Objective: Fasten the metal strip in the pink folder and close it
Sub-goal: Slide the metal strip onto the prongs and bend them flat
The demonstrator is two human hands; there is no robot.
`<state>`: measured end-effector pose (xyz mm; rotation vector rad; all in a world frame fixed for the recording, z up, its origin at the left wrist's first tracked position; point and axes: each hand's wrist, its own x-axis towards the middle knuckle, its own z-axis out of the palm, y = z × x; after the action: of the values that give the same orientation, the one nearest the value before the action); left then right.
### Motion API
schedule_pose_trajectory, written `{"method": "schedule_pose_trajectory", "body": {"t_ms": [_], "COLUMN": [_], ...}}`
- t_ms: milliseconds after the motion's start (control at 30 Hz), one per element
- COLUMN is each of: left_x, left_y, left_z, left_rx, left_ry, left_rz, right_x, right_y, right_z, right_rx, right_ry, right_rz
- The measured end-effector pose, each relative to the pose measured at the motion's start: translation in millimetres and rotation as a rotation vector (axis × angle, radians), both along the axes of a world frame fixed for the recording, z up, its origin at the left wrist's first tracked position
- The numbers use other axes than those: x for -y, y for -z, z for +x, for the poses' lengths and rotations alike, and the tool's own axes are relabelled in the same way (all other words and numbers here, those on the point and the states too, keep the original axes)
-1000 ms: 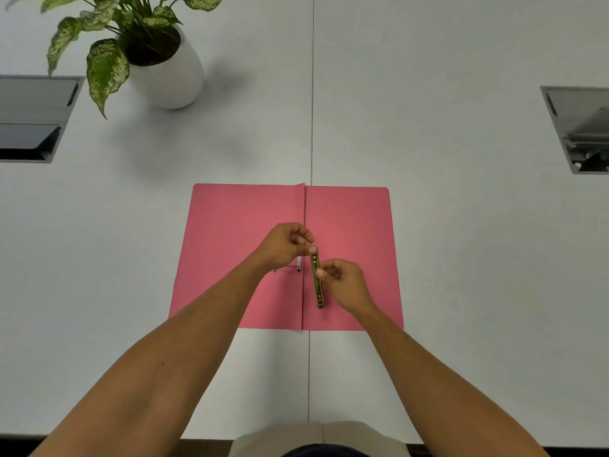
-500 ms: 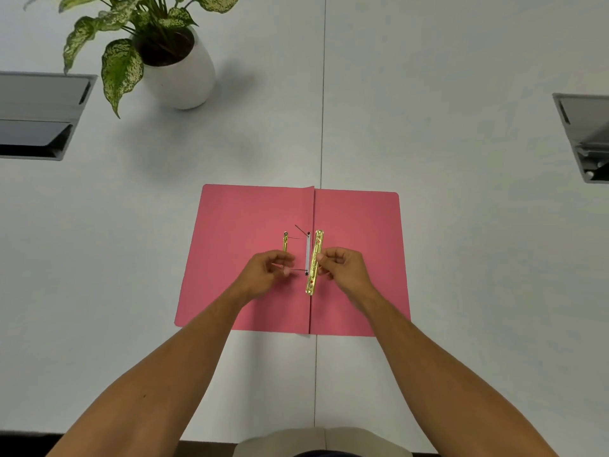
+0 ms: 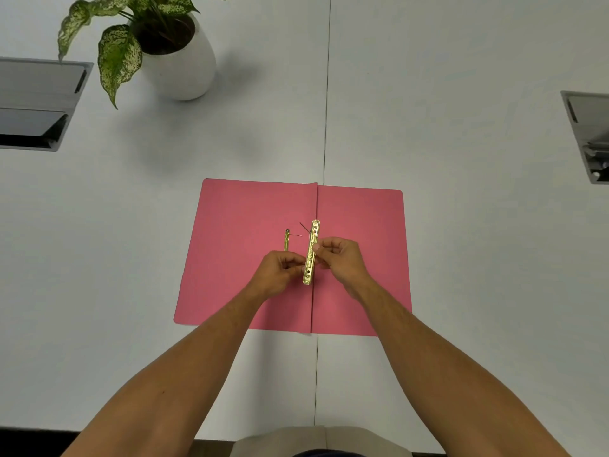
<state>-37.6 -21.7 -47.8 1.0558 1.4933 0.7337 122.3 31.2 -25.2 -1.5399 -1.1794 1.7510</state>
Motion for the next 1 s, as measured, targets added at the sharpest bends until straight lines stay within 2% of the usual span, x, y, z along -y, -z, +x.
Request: {"method": "schedule_pose_trajectory", "body": {"t_ms": [567,1000], "left_x": [6,6], "left_y": [6,5], "left_z": [3,7], "left_rx": [0.036,0.059], "left_ry": [-0.056,-0.072], "left_rz": [-0.031,-0.087], "right_x": [-4,-2], "right_y": [12,16], "right_z": [-2,-4], "right_rx": [0.000,0.059], "right_ry": [0.036,0.021], "right_rz": [-0.029,0.035]}}
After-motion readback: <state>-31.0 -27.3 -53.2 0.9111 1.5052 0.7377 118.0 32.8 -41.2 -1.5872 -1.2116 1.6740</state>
